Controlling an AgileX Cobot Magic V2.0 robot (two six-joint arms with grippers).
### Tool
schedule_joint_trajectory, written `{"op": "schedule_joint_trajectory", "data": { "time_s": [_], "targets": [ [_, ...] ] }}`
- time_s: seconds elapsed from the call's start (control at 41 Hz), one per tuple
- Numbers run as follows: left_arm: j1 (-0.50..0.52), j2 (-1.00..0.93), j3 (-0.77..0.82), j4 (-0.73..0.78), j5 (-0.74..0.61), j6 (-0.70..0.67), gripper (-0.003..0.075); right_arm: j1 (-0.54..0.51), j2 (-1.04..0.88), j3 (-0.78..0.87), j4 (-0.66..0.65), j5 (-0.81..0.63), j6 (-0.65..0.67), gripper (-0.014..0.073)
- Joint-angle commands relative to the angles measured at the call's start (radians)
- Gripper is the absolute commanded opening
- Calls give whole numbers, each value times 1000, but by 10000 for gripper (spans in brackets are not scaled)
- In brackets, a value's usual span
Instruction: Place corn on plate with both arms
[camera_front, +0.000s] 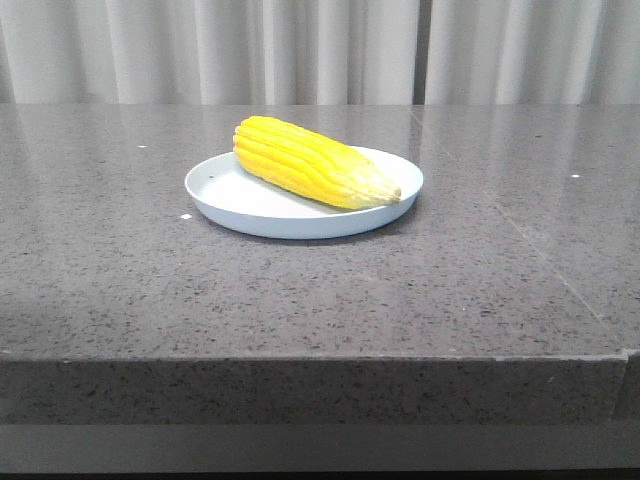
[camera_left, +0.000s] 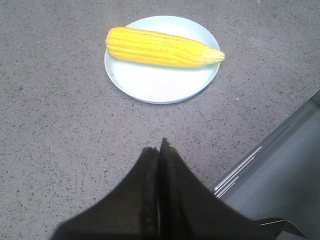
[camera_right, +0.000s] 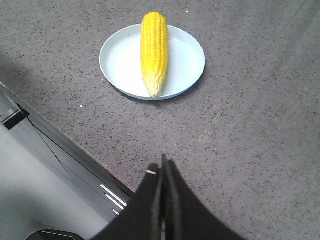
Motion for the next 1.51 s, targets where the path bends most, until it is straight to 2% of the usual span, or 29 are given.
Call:
{"op": "schedule_joint_trajectory", "data": {
  "time_s": [0.0,0.195,0.39,0.633,1.072,1.242,1.486],
  "targets": [
    [-7,-1,-24,0,-62,-10,-20,0,2,-24,-13,-67,-11,-87],
    [12,-15,-24,-6,-64,-10,-20,0,2,-24,-13,-67,-11,-87],
    [139,-83,12,-6,-100,-10,-20,0,2,-24,-13,-67,-11,-87],
    [298,-247,210,0,-326,-10,-20,0,2,-24,-13,-67,-11,-87],
    [487,-612,696,-6,-737,-10,-20,0,2,-24,-13,-67,-11,-87],
    [536,-720,854,-8,-857,-10,-20,0,2,-24,-13,-67,-11,-87],
    [561,-774,967,-46,-1004,-10,-20,0,2,-24,-13,-67,-11,-87]
  ]
}}
